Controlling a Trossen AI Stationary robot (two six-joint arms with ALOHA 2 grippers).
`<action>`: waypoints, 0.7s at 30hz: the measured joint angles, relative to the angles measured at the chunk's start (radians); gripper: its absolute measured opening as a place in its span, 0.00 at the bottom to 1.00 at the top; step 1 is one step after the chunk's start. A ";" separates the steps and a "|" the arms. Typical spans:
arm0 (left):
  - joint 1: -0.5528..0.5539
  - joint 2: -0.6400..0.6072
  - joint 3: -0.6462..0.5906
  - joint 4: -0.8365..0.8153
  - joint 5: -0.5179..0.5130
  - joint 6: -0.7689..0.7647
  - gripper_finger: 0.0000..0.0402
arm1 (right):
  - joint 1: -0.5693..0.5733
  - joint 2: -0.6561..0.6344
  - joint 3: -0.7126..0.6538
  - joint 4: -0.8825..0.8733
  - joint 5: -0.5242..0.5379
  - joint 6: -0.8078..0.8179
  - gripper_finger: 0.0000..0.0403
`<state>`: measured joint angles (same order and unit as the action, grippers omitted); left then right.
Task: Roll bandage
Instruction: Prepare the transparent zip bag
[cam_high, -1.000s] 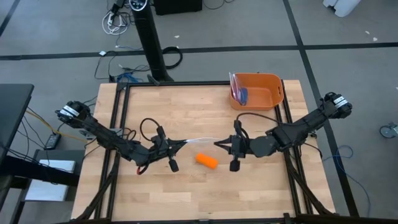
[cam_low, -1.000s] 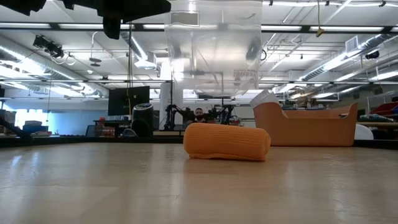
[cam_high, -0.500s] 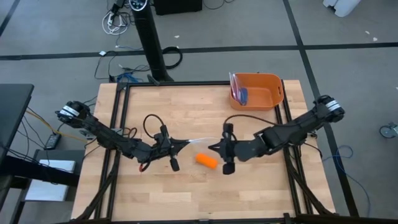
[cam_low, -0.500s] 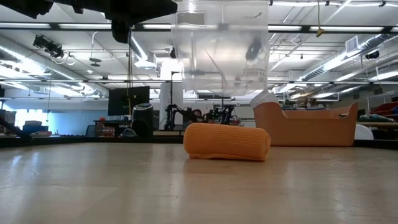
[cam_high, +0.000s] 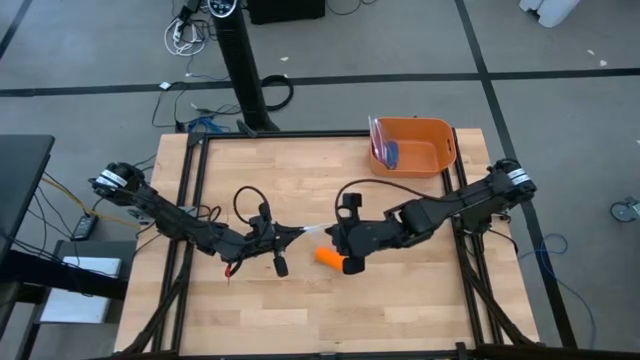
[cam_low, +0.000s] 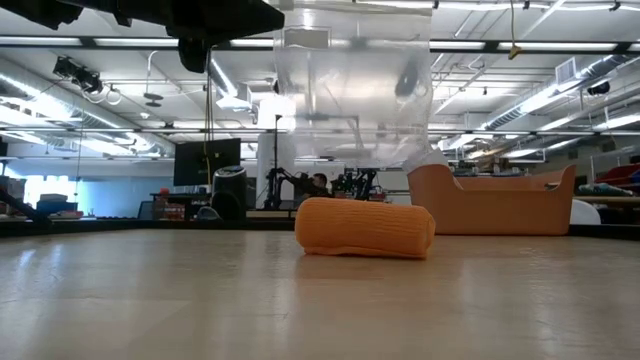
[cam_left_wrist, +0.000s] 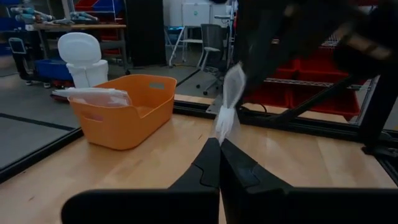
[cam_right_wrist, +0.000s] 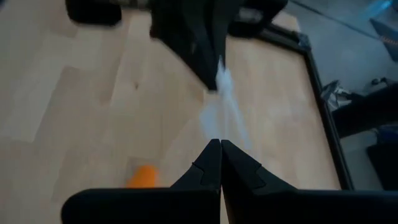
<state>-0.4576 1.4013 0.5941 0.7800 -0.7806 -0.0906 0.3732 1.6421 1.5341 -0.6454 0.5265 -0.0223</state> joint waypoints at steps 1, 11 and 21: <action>0.000 0.000 0.000 0.000 0.000 0.000 0.00 | 0.006 0.000 0.013 -0.001 0.000 -0.002 0.00; 0.000 0.000 0.000 0.000 0.000 0.000 0.00 | -0.001 0.008 0.044 -0.080 0.022 0.007 0.00; 0.000 0.000 0.000 -0.001 0.006 0.001 0.00 | -0.023 0.009 0.032 -0.107 -0.034 0.030 0.00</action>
<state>-0.4576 1.4014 0.5941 0.7795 -0.7746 -0.0898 0.3500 1.6508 1.5658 -0.7524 0.4924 0.0074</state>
